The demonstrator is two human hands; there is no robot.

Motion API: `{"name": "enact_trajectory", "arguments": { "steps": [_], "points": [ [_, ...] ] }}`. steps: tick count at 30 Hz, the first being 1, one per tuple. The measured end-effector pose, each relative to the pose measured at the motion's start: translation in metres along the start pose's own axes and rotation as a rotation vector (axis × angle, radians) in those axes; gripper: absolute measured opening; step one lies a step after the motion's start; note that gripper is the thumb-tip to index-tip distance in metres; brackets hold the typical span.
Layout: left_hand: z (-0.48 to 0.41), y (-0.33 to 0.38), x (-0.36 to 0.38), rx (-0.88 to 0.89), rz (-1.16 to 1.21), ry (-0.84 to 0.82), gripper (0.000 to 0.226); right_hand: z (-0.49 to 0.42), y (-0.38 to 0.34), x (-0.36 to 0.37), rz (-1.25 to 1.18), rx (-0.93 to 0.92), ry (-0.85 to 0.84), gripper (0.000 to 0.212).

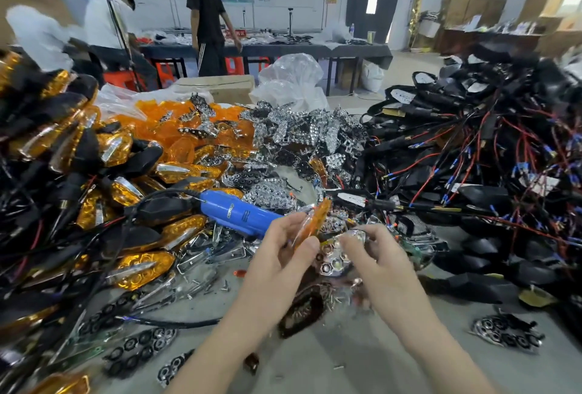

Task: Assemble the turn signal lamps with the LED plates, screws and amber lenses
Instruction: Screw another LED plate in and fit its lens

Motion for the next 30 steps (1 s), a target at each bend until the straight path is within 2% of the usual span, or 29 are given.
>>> {"name": "enact_trajectory", "arguments": {
  "steps": [2, 5, 9, 11, 14, 15, 17, 23, 26, 30],
  "points": [
    [-0.004, 0.004, -0.006, 0.013, 0.085, 0.122, 0.038, -0.012, -0.008, 0.020, -0.070, 0.045, -0.041, 0.012],
    [-0.009, 0.003, -0.015, -0.003, 0.189, 0.239, 0.041, -0.028, -0.005, 0.042, -0.296, 0.160, -0.178, 0.021],
    [-0.017, 0.004, -0.028, -0.033, 0.426, 0.356, 0.035, -0.039, 0.001, 0.043, -0.461, 0.202, -0.282, 0.022],
    [-0.019, 0.006, -0.033, -0.052, 0.583, 0.371, 0.035, -0.040, 0.005, 0.039, -0.507, 0.167, -0.318, 0.031],
    [-0.020, 0.007, -0.037, -0.092, 0.703, 0.332, 0.050, -0.037, 0.008, 0.031, -0.575, 0.090, -0.358, 0.058],
    [-0.020, 0.008, -0.037, -0.106, 0.717, 0.316, 0.055, -0.036, 0.008, 0.029, -0.584, 0.062, -0.366, 0.054],
    [-0.020, 0.009, -0.037, -0.119, 0.724, 0.294, 0.060, -0.035, 0.006, 0.028, -0.589, 0.019, -0.371, 0.043],
    [-0.018, 0.012, -0.032, -0.091, 0.627, 0.215, 0.035, -0.037, 0.006, 0.028, -0.511, -0.048, -0.300, 0.018],
    [-0.016, 0.009, -0.031, -0.060, 0.544, 0.157, 0.036, -0.038, 0.006, 0.027, -0.556, -0.074, -0.317, 0.024],
    [-0.013, 0.008, -0.031, 0.005, 0.364, 0.079, 0.041, -0.035, 0.004, 0.025, -0.695, -0.124, -0.421, 0.048]
  ]
}}
Point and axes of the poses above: each hand's wrist, its own z-axis away from the middle knuckle, its own x-axis out of the palm, y = z × x, the point moved 2 cm from there along -z, towards the middle knuckle, and after that the axes turned 14 degrees about z, right-handed, at the moved point
